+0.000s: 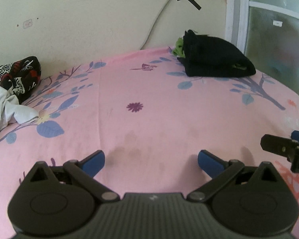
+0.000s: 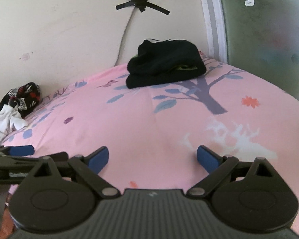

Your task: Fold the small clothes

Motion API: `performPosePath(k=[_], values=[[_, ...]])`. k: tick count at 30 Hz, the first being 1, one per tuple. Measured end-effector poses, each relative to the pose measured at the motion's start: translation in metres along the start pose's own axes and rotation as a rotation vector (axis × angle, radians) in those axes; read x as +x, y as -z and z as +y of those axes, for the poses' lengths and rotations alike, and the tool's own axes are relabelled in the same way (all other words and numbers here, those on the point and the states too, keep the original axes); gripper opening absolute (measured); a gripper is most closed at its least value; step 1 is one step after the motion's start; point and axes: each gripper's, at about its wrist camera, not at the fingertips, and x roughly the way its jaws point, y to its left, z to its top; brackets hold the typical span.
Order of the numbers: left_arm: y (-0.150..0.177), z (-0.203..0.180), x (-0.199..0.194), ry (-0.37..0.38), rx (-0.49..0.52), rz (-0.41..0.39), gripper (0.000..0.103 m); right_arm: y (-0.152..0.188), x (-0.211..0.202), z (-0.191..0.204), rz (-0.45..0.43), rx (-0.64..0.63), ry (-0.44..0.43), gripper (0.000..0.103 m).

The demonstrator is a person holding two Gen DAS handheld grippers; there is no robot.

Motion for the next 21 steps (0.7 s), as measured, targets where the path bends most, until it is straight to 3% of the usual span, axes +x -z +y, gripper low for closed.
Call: performPosePath(k=[9, 21], values=[[0.002, 0.002, 0.000, 0.006, -0.014, 0.003, 0.103, 0.015, -0.006, 0.028, -0.011, -0.051, 0.063, 0.091], [0.000, 0.003, 0.000, 0.009, -0.019, 0.013, 0.103, 0.012, -0.010, 0.018, 0.000, 0.012, 0.008, 0.092]])
